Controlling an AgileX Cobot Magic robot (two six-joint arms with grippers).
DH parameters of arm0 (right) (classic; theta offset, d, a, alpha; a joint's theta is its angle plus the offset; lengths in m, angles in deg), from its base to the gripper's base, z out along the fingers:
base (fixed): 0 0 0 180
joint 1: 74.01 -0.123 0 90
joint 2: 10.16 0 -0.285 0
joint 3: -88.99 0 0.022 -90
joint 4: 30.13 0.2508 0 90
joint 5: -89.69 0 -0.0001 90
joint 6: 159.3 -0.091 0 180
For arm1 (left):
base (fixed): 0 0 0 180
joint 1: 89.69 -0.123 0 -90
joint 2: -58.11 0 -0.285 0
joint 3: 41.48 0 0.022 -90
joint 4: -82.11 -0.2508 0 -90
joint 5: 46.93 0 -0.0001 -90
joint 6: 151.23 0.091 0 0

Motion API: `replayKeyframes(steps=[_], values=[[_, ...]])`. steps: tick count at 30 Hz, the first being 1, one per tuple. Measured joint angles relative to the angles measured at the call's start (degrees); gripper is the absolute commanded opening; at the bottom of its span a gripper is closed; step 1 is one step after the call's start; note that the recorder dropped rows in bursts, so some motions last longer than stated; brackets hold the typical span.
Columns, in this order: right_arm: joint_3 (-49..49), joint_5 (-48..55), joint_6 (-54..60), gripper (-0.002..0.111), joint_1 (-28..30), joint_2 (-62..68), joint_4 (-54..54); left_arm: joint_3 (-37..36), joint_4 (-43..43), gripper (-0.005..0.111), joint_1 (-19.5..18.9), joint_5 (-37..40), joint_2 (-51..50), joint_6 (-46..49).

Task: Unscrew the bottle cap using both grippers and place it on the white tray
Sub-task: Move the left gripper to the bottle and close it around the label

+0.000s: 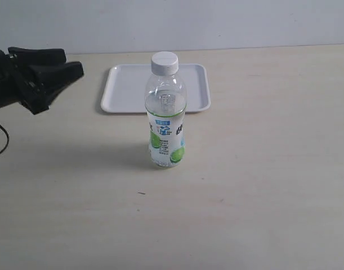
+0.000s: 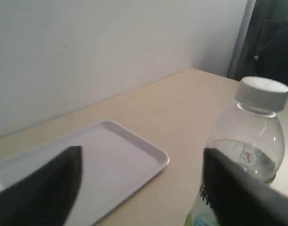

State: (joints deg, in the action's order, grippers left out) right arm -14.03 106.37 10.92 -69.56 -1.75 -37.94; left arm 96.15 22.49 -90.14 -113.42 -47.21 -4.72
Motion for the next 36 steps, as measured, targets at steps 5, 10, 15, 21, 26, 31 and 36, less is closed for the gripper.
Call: replayKeyframes(steps=[5, 10, 15, 21, 26, 31, 36], values=[[0.00, 0.00, 0.00, 0.000, 0.00, 0.00, 0.00, 0.12, -1.18, 0.105, 0.00, -1.80, -5.21, 4.70], [0.00, 0.00, 0.00, 0.000, 0.00, 0.00, 0.00, 0.12, -2.15, 0.105, 2.04, -2.34, -8.23, 13.70], [0.00, 0.00, 0.00, 0.000, 0.00, 0.00, 0.00, 0.12, -2.79, 0.105, 7.31, -2.48, -11.41, 23.13], [0.00, 0.00, 0.00, 0.000, 0.00, 0.00, 0.00, 0.16, 2.78, 0.105, 12.75, -2.48, -15.07, 26.87], [0.00, 0.00, 0.00, 0.000, 0.00, 0.00, 0.00, 0.63, 6.24, 0.105, 15.06, -2.48, -18.10, 27.10], [0.00, 0.00, 0.00, 0.000, 0.00, 0.00, 0.00, 2.75, 7.03, 0.105, 18.00, -2.48, -21.90, 27.10], [0.00, 0.00, 0.00, 0.000, 0.00, 0.00, 0.00, 5.47, 7.82, 0.105, 21.89, -2.48, -26.07, 27.10]])
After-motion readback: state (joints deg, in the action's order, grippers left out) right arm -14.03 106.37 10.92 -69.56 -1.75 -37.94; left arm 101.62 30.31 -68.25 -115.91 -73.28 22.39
